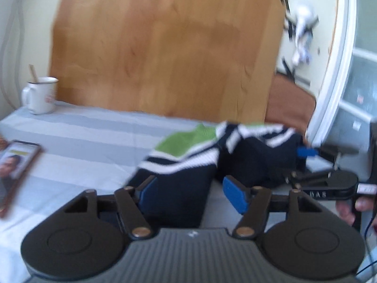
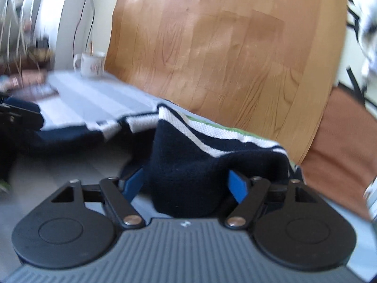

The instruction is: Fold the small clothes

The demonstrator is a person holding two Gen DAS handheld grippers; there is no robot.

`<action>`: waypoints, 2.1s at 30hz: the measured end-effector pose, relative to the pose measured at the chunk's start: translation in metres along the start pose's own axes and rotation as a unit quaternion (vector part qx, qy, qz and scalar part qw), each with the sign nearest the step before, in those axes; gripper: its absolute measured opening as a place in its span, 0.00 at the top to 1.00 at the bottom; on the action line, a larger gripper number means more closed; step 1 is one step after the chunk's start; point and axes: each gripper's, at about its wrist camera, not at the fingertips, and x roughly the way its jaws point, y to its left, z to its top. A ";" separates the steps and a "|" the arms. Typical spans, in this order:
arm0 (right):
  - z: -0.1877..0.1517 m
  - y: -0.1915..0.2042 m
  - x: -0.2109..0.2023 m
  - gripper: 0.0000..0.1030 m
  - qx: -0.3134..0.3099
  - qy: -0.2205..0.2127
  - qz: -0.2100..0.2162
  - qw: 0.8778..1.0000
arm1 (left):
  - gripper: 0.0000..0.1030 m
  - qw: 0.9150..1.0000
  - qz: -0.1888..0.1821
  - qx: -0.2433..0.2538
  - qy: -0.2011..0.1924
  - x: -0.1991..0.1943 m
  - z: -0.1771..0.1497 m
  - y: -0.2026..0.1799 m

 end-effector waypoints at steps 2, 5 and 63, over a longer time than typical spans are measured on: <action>-0.004 -0.003 0.009 0.91 -0.001 0.024 -0.013 1.000 | 0.83 0.999 0.029 0.013 0.038 0.028 -0.005 -0.005; 0.004 -0.022 -0.001 0.94 0.051 0.015 0.011 0.999 | 0.90 0.997 0.032 -0.010 0.064 0.044 -0.005 0.001; 0.138 -0.120 -0.169 0.86 0.035 -0.250 -0.068 0.965 | 0.89 0.972 0.029 0.122 -0.200 -0.093 0.155 -0.092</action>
